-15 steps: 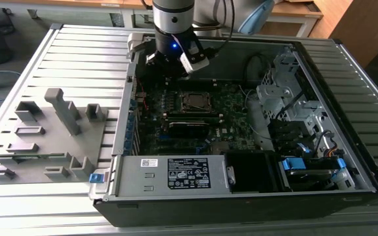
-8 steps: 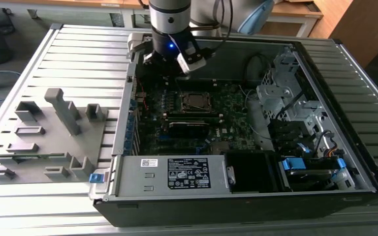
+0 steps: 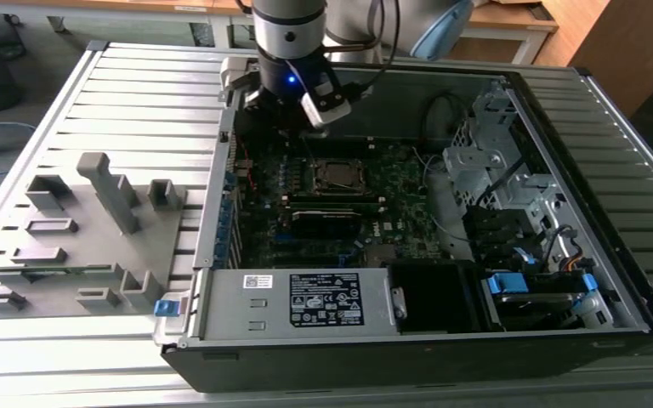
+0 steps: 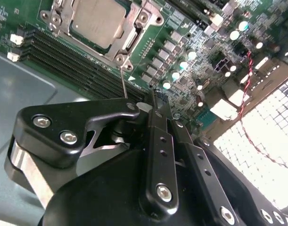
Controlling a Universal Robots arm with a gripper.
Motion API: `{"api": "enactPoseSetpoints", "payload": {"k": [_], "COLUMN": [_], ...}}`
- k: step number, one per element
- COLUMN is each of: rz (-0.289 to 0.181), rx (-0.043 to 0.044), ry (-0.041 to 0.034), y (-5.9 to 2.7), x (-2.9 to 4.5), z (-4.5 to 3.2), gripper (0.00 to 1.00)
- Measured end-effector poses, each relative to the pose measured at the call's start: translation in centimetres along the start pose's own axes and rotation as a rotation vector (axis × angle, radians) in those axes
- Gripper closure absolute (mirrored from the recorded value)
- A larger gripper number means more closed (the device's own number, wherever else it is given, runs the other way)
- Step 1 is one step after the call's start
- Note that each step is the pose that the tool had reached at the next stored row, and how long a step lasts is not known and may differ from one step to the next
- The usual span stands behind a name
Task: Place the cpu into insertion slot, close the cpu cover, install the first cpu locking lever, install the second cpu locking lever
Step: 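Install the first cpu locking lever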
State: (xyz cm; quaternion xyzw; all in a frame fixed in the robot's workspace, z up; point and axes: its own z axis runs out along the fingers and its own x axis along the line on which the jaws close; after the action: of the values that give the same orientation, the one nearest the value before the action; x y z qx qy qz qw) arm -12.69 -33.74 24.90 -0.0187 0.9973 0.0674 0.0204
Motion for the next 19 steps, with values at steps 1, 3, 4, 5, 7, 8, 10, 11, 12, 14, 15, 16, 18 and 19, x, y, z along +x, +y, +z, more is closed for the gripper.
{"api": "enactPoseSetpoints", "payload": {"k": [1, 3, 4, 5, 7, 8, 10, 11, 12, 14, 15, 16, 18, 19], "rz": [0.000, 0.000, 0.000, 0.000, 0.000, 0.001, 0.001, 0.001, 0.001, 0.001, 0.001, 0.001, 0.001, 0.001], "rx": [-0.0034, -0.0099, -0.0125, -0.0139, -0.0170, -0.0186, -0.0202, -0.0214, -0.0222, -0.0238, -0.0245, -0.0250, -0.0259, -0.0263], "ry": [-0.0004, -0.0012, -0.0014, -0.0014, -0.0016, -0.0017, -0.0018, -0.0019, -0.0019, -0.0018, -0.0019, -0.0020, -0.0019, -0.0020], "y": [0.00, 0.01, 0.00, 0.01, 0.01, 0.01, 0.02, 0.02, 0.04, 0.09, 0.13, 0.18, 0.29, 0.34], "x": [0.05, 0.14, 0.17, 0.18, 0.21, 0.22, 0.23, 0.23, 0.22, 0.22, 0.22, 0.22, 0.22, 0.21], "z": [0.00, 0.00, -0.01, -0.01, -0.01, -0.01, -0.01, 0.00, 0.00, 0.01, 0.02, 0.03, 0.04, 0.06], "gripper": [0.89, 0.89, 0.89, 0.89, 0.89, 0.89, 0.89, 0.89, 0.89, 0.89, 0.89, 0.89, 0.89, 0.89]}}
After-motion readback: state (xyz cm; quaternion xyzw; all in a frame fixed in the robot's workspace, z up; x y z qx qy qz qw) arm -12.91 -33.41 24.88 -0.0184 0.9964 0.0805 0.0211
